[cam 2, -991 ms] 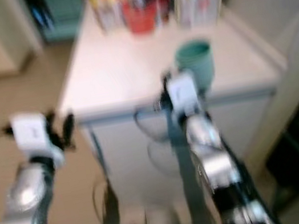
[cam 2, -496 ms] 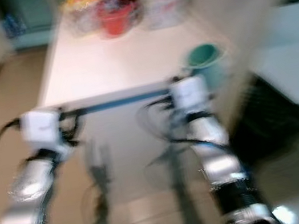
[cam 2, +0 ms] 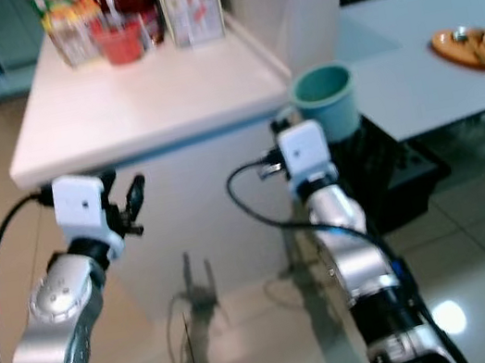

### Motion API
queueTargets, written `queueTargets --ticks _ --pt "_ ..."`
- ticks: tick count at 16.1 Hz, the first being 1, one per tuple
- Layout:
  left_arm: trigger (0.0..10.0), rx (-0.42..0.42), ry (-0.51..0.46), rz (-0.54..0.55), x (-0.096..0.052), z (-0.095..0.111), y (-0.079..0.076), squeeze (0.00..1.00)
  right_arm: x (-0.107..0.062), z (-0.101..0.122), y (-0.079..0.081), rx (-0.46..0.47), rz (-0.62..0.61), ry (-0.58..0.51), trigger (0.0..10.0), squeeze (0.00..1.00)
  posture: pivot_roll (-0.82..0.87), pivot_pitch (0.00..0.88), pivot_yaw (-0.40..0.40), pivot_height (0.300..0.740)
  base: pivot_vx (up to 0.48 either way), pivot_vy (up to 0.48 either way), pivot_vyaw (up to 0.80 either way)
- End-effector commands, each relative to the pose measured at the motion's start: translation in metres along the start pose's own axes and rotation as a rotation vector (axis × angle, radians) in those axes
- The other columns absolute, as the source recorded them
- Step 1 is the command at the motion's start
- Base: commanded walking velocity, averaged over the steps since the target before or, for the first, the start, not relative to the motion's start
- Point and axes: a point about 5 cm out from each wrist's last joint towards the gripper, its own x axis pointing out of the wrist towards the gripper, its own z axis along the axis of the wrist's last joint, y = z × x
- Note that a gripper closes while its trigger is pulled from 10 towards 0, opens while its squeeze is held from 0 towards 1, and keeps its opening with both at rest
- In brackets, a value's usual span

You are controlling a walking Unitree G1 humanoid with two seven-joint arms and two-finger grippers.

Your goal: Setting the table

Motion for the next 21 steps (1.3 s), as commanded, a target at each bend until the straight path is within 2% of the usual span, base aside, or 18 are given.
queueTargets --ticks 1,4,6,21 --pt "10.0 0.008 0.015 0.012 -0.0015 -0.0022 0.0049 0.00 0.0024 0.0056 0.0090 0.010 0.028 -0.020 0.0 0.00 0.09 0.045 0.033 0.740 0.000 0.000 0.00" --pt "10.0 -0.005 0.010 0.012 -0.0015 -0.0003 0.0027 0.00 0.0008 0.0045 0.0089 0.007 0.032 -0.014 0.0 0.00 0.09 0.058 0.036 0.740 0.000 0.000 0.00" --pt "10.0 -0.019 0.010 0.029 -0.0009 0.0002 0.0042 0.00 0.0006 0.0045 0.0093 0.006 0.034 -0.013 0.0 0.00 0.09 0.060 0.037 0.740 0.000 -0.450 0.00" --pt "10.0 0.030 0.062 0.072 0.0068 -0.0051 0.0102 0.00 -0.0040 0.0022 0.0103 -0.002 0.046 0.002 0.0 0.00 0.06 0.071 0.044 0.740 0.000 -0.448 0.00"
